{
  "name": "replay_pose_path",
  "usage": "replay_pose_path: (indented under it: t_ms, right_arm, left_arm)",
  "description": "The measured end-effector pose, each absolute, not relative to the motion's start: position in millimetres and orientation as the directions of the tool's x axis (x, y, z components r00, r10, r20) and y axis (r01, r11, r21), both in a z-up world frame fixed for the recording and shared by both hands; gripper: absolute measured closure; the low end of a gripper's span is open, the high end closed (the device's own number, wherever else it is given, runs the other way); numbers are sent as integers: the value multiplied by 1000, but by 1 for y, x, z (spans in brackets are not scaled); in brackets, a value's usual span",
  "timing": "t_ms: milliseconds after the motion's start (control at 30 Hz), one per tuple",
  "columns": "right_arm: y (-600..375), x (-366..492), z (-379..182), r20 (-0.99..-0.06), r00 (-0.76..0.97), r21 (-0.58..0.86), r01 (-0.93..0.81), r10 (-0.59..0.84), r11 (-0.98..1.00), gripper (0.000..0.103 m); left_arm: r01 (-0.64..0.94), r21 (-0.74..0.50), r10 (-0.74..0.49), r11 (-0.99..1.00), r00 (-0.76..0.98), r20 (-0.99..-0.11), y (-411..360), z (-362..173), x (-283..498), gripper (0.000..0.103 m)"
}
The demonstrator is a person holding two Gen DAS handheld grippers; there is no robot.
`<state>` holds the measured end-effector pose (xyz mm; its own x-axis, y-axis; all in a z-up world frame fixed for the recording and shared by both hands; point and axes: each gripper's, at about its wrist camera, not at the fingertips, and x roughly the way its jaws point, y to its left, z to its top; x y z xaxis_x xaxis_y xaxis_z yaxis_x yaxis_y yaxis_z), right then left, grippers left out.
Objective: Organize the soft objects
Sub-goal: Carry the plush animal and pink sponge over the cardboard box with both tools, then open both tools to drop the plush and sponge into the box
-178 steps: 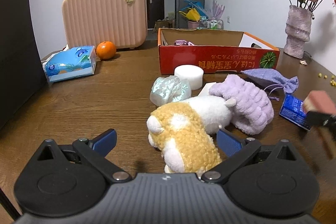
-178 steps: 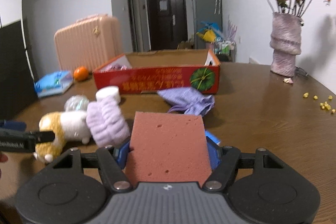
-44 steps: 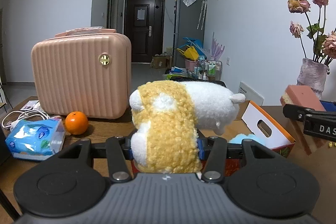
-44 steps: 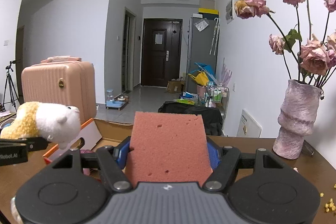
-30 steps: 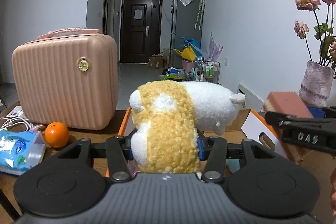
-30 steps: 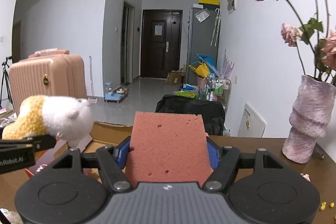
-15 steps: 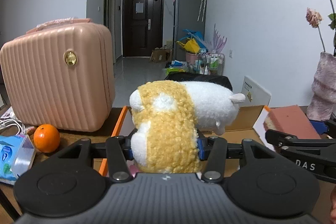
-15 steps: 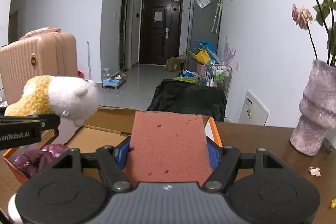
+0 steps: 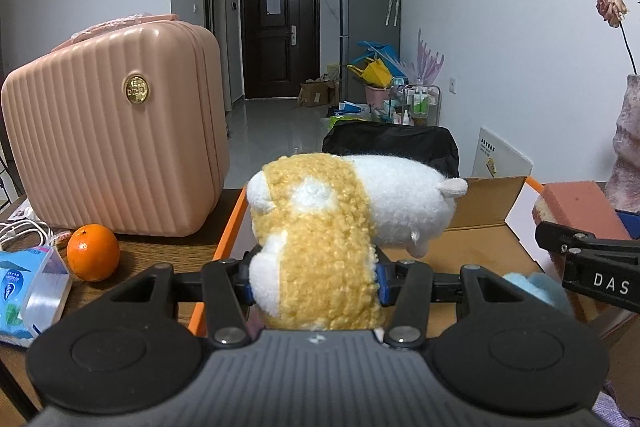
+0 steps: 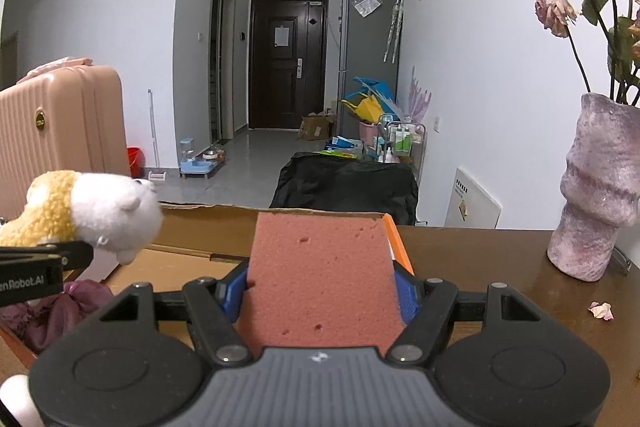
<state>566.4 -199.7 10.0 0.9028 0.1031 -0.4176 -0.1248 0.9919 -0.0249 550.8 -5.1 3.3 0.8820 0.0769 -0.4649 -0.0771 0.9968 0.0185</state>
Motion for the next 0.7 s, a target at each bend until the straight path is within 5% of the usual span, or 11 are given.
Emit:
replay_pose_path:
  t_ms: [167,267,333,467,700]
  right_arm:
    - [-200,569,10,-440,892,-25,-127,103,992,33]
    - [-200,569,11,-440,893,-34,-115,89,993,18]
    - [-201,568,12,-434,897,-32,-109,84,994,8]
    - [-203,568,12,-436,896,-26,-110,87,994,0]
    - [-203,568,12,-436,896,-29,-111,87,993,0]
  left_arm:
    - [-76,20,77,997,883,-462,-5,3,551,51]
    - [-85,17,83,996,886,-456,-4,3,550,50]
    - [-99,12,93,995,885,-457,-3,4,550,43]
    - [-146,-3,129,989,885,-447,2,5,549,0]
    - [-189,0,171,982,884,-435,6,7,548,0]
